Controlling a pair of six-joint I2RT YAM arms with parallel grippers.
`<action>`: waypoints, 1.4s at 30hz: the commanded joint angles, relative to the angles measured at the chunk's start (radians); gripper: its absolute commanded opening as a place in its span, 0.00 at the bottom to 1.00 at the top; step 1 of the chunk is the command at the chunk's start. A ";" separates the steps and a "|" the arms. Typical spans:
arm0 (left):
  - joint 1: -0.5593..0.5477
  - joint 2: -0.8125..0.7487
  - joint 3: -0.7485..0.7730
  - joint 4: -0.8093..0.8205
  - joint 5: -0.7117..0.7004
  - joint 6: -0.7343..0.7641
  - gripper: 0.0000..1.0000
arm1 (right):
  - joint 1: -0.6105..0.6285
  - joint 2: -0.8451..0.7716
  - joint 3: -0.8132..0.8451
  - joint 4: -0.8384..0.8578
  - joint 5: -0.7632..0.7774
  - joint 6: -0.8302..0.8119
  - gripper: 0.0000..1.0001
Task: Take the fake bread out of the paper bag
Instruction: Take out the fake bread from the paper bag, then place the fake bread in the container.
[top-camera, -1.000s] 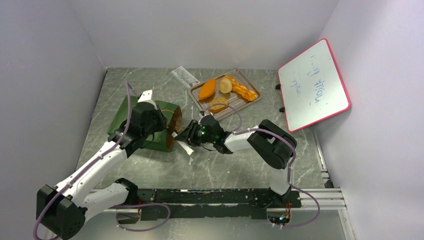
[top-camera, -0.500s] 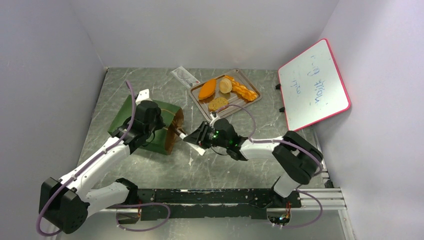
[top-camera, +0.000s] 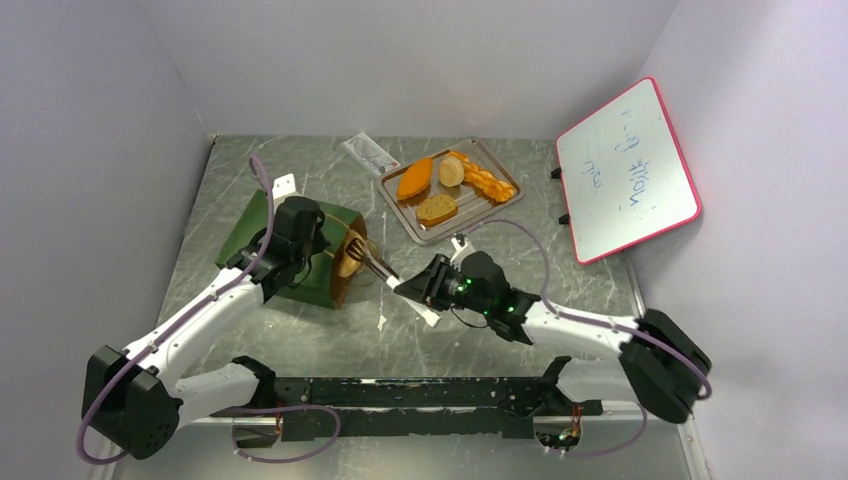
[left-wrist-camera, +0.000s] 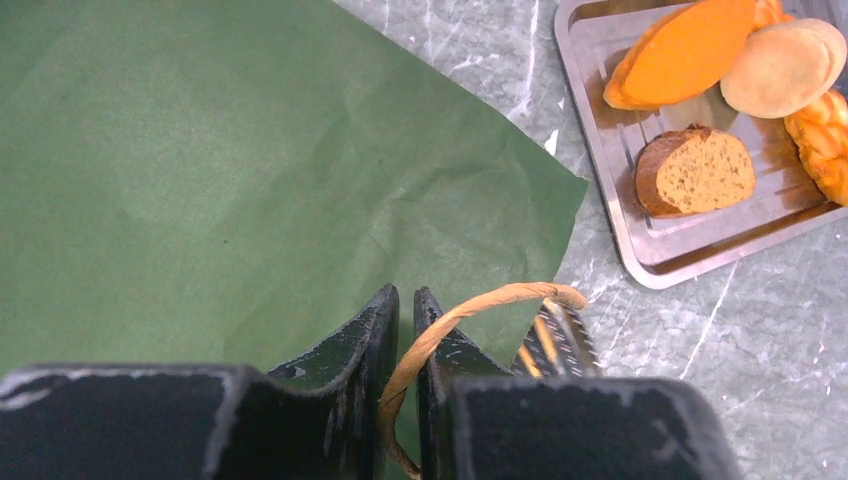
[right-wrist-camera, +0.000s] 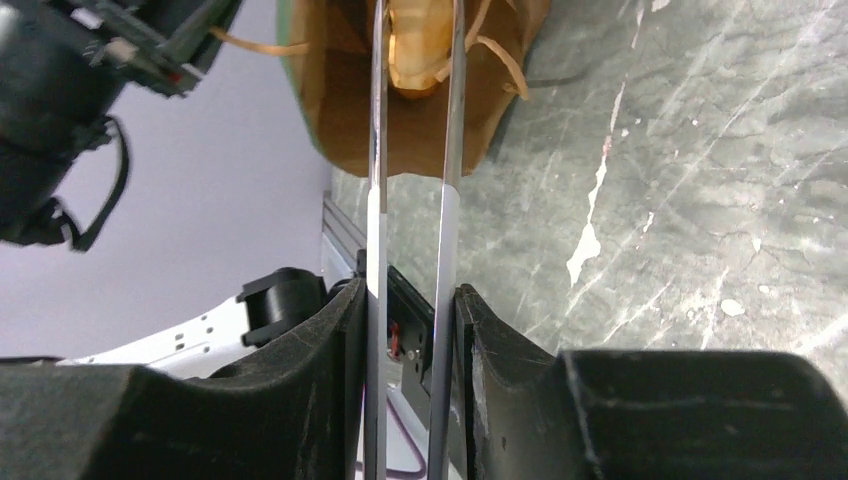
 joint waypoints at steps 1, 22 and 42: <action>0.007 0.009 0.037 0.016 -0.058 0.001 0.07 | 0.002 -0.185 -0.012 -0.125 0.070 -0.044 0.00; 0.007 -0.054 0.032 -0.028 -0.038 0.040 0.07 | -0.127 -0.441 0.200 -0.589 0.425 -0.282 0.00; 0.007 -0.094 0.008 -0.061 0.074 0.045 0.07 | -0.488 0.061 0.314 -0.227 0.161 -0.424 0.00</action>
